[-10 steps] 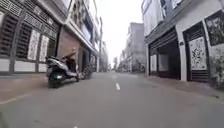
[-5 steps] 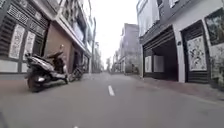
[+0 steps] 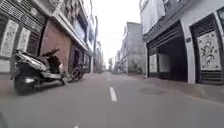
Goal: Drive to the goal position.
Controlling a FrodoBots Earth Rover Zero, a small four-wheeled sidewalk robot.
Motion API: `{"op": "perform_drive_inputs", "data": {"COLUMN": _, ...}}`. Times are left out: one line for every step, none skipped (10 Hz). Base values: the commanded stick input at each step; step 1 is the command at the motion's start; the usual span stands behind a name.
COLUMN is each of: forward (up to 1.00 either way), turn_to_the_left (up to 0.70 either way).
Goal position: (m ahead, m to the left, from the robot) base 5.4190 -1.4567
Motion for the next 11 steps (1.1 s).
{"op": "perform_drive_inputs", "data": {"forward": 1.00, "turn_to_the_left": 0.00}}
{"op": "perform_drive_inputs", "data": {"forward": 1.00, "turn_to_the_left": 0.00}}
{"op": "perform_drive_inputs", "data": {"forward": 1.00, "turn_to_the_left": 0.00}}
{"op": "perform_drive_inputs", "data": {"forward": 1.00, "turn_to_the_left": 0.00}}
{"op": "perform_drive_inputs", "data": {"forward": 1.00, "turn_to_the_left": 0.00}}
{"op": "perform_drive_inputs", "data": {"forward": 1.00, "turn_to_the_left": 0.00}}
{"op": "perform_drive_inputs", "data": {"forward": 1.00, "turn_to_the_left": 0.00}}
{"op": "perform_drive_inputs", "data": {"forward": 1.00, "turn_to_the_left": 0.00}}
{"op": "perform_drive_inputs", "data": {"forward": 1.00, "turn_to_the_left": 0.00}}
{"op": "perform_drive_inputs", "data": {"forward": 1.00, "turn_to_the_left": 0.00}}
{"op": "perform_drive_inputs", "data": {"forward": 1.00, "turn_to_the_left": 0.00}}
